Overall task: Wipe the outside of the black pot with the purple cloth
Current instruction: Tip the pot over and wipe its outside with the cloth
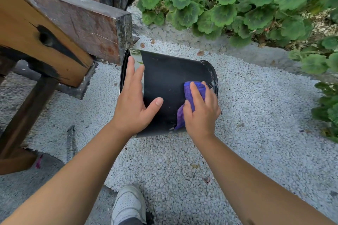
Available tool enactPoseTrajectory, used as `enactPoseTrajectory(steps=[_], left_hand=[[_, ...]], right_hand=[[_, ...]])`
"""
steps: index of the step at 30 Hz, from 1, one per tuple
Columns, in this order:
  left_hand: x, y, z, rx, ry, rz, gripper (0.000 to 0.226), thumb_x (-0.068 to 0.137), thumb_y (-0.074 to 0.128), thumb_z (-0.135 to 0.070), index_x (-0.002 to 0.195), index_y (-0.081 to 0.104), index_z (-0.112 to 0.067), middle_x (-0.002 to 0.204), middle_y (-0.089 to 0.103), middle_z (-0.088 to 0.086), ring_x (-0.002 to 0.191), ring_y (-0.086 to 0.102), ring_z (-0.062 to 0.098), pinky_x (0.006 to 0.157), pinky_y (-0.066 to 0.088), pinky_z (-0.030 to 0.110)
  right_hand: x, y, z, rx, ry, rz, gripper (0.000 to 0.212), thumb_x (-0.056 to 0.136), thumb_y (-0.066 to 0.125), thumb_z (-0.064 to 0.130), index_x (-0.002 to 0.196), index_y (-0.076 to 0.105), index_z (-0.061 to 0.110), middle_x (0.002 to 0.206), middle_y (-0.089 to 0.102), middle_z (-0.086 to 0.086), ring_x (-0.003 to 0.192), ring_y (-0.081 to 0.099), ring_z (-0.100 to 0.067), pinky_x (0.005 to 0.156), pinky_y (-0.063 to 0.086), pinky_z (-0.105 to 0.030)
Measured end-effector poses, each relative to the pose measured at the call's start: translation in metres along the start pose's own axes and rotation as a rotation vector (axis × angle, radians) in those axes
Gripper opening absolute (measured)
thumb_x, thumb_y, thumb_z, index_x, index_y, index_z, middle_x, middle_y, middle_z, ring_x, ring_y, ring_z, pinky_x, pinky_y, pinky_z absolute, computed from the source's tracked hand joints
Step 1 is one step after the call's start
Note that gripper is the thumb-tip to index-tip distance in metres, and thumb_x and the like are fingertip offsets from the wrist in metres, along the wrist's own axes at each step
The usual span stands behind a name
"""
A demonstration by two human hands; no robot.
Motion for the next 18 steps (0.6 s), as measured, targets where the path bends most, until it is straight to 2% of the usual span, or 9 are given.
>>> enactPoseTrajectory(steps=[2,5,8,10,12,13,15,16,18], left_hand=[[0.001,0.002,0.003,-0.038,-0.005,-0.007,0.088,0.088,0.049,-0.059,0.152,0.025,-0.003,0.164,0.001,0.018,0.15,-0.006,0.004,0.111,0.012,0.006],[-0.003,-0.001,0.014,-0.252,-0.061,-0.062,0.072,0.089,0.053,-0.047,0.149,0.028,-0.016,0.165,0.008,0.012,0.151,0.008,0.006,0.118,0.018,0.02],[-0.015,-0.005,0.023,-0.331,-0.062,-0.086,0.06,0.088,0.056,-0.041,0.142,0.034,-0.027,0.164,0.01,0.008,0.15,0.014,0.004,0.112,0.027,0.017],[-0.022,-0.008,0.025,-0.307,-0.043,-0.048,0.059,0.087,0.057,-0.043,0.141,0.034,-0.034,0.164,0.007,0.005,0.15,0.016,0.008,0.107,0.034,0.018],[-0.024,-0.008,0.028,-0.246,-0.029,-0.008,0.069,0.087,0.057,-0.051,0.146,0.034,-0.025,0.165,0.002,0.008,0.151,0.018,0.019,0.104,0.043,0.027],[-0.023,-0.006,0.027,-0.22,-0.025,0.019,0.077,0.087,0.055,-0.056,0.149,0.032,-0.017,0.166,-0.002,0.01,0.153,0.012,0.022,0.106,0.044,0.041],[-0.022,-0.001,0.025,-0.22,-0.035,0.05,0.089,0.088,0.05,-0.064,0.151,0.026,-0.006,0.165,-0.01,0.013,0.153,-0.003,0.022,0.108,0.036,0.061],[-0.021,0.0,0.023,-0.228,-0.034,0.047,0.092,0.089,0.047,-0.067,0.152,0.024,-0.004,0.164,-0.012,0.015,0.153,-0.007,0.022,0.111,0.031,0.063],[-0.019,0.002,0.017,-0.194,0.001,0.013,0.092,0.092,0.039,-0.067,0.15,0.022,0.003,0.162,-0.009,0.023,0.153,-0.007,0.028,0.119,0.018,0.058]], right_hand=[[0.0,0.0,-0.004,-0.009,0.02,-0.01,0.051,0.09,0.053,0.031,0.141,0.049,0.031,0.153,0.039,-0.008,0.139,0.033,-0.038,0.104,0.029,-0.061],[0.001,0.001,-0.011,0.026,0.06,-0.019,0.049,0.093,0.056,0.027,0.142,0.047,0.029,0.154,0.036,-0.007,0.136,0.032,-0.036,0.107,0.031,-0.058],[0.0,0.002,-0.015,0.063,0.043,0.011,0.05,0.095,0.056,0.025,0.144,0.046,0.027,0.156,0.032,-0.008,0.131,0.029,-0.035,0.107,0.035,-0.053],[0.0,0.002,-0.014,0.09,0.01,0.03,0.051,0.095,0.057,0.023,0.144,0.045,0.028,0.156,0.031,-0.007,0.131,0.029,-0.033,0.104,0.035,-0.043],[0.004,0.0,-0.013,0.119,0.002,0.041,0.052,0.094,0.058,0.02,0.144,0.046,0.029,0.155,0.032,-0.006,0.13,0.031,-0.03,0.1,0.032,-0.032],[0.006,-0.002,-0.012,0.133,0.015,0.042,0.052,0.093,0.059,0.017,0.143,0.047,0.028,0.154,0.033,-0.006,0.13,0.032,-0.029,0.1,0.03,-0.029],[0.011,-0.01,-0.007,0.187,0.058,0.034,0.052,0.091,0.06,0.014,0.141,0.051,0.026,0.151,0.037,-0.006,0.13,0.037,-0.028,0.104,0.032,-0.03],[0.014,-0.014,0.002,0.232,0.059,0.022,0.051,0.09,0.059,0.013,0.139,0.053,0.024,0.148,0.04,-0.006,0.129,0.04,-0.027,0.106,0.036,-0.034],[0.014,-0.018,0.035,0.318,-0.058,0.008,0.05,0.086,0.058,0.016,0.135,0.057,0.021,0.142,0.045,-0.008,0.124,0.046,-0.027,0.106,0.04,-0.04]])
Point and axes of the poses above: each hand's wrist, its own x-axis towards the middle knuckle, its own y-axis out of the palm, z = x × y, the point moved 5 cm from there along x, towards the middle knuckle
